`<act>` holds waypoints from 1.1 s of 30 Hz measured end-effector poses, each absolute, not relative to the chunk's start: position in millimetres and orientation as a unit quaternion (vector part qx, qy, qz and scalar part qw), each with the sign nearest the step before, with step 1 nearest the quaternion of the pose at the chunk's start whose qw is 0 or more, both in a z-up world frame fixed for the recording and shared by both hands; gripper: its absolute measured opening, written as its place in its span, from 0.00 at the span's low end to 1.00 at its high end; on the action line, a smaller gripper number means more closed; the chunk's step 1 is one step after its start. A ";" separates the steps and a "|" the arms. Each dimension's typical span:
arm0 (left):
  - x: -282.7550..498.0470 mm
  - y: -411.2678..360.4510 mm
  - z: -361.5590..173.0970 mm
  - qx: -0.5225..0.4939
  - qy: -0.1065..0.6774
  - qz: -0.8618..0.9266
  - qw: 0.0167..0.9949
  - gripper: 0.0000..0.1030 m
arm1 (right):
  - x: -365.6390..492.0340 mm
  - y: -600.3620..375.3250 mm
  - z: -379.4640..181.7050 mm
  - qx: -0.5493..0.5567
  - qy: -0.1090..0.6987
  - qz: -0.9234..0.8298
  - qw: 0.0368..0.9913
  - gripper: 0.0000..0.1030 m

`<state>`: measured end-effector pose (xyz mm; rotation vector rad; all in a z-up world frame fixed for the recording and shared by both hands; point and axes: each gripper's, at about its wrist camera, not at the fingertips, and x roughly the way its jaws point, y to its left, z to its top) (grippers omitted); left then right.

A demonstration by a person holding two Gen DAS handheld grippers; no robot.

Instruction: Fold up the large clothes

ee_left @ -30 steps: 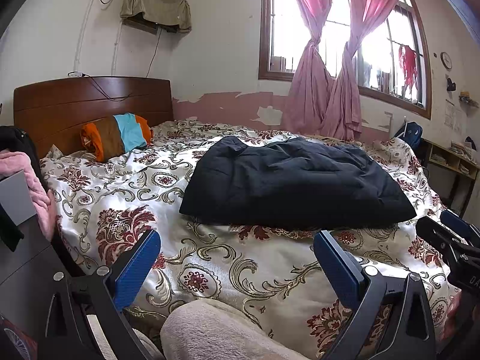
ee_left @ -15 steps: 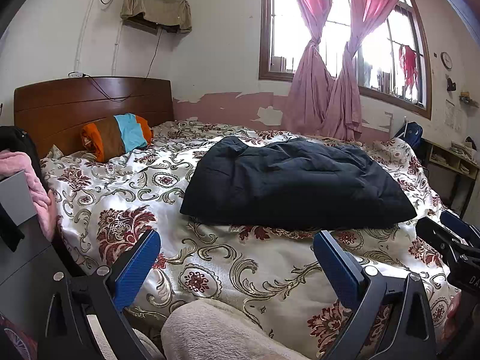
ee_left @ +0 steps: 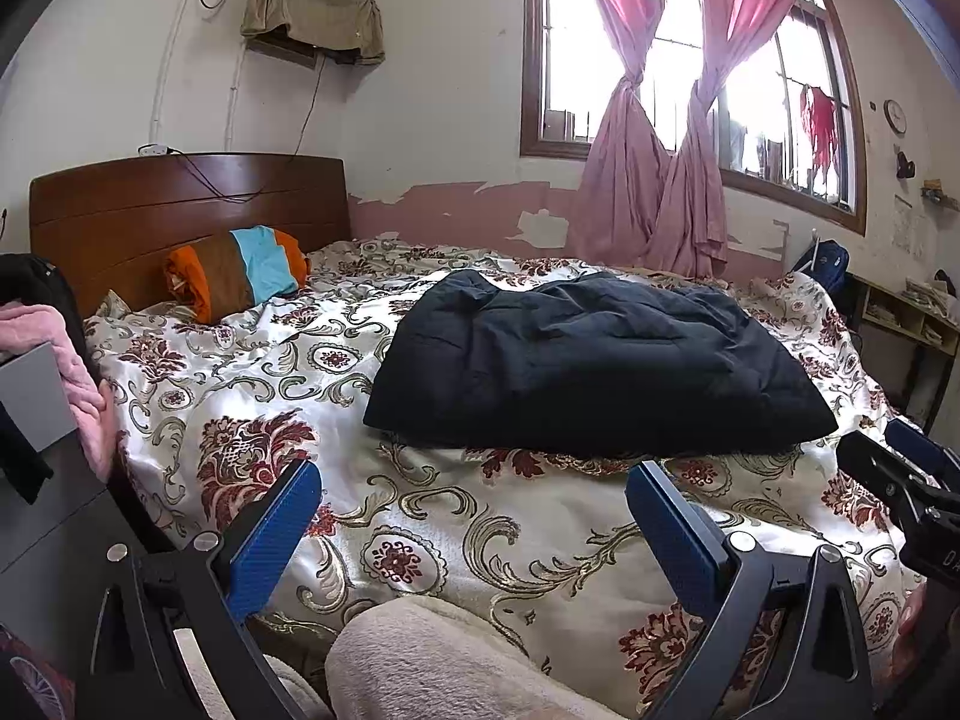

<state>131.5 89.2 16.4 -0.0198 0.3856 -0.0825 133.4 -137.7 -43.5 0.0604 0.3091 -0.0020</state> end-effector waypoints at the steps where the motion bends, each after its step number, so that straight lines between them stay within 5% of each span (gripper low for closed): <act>1: 131.4 88.1 16.2 -0.008 0.192 -0.040 0.981 0.99 | 133.3 -137.5 -43.6 0.030 0.154 -0.001 0.988 0.97; 33: 125.9 83.9 17.6 -0.017 0.180 -0.039 0.983 0.99 | 132.6 -132.4 -45.4 0.033 0.159 -0.001 0.987 0.97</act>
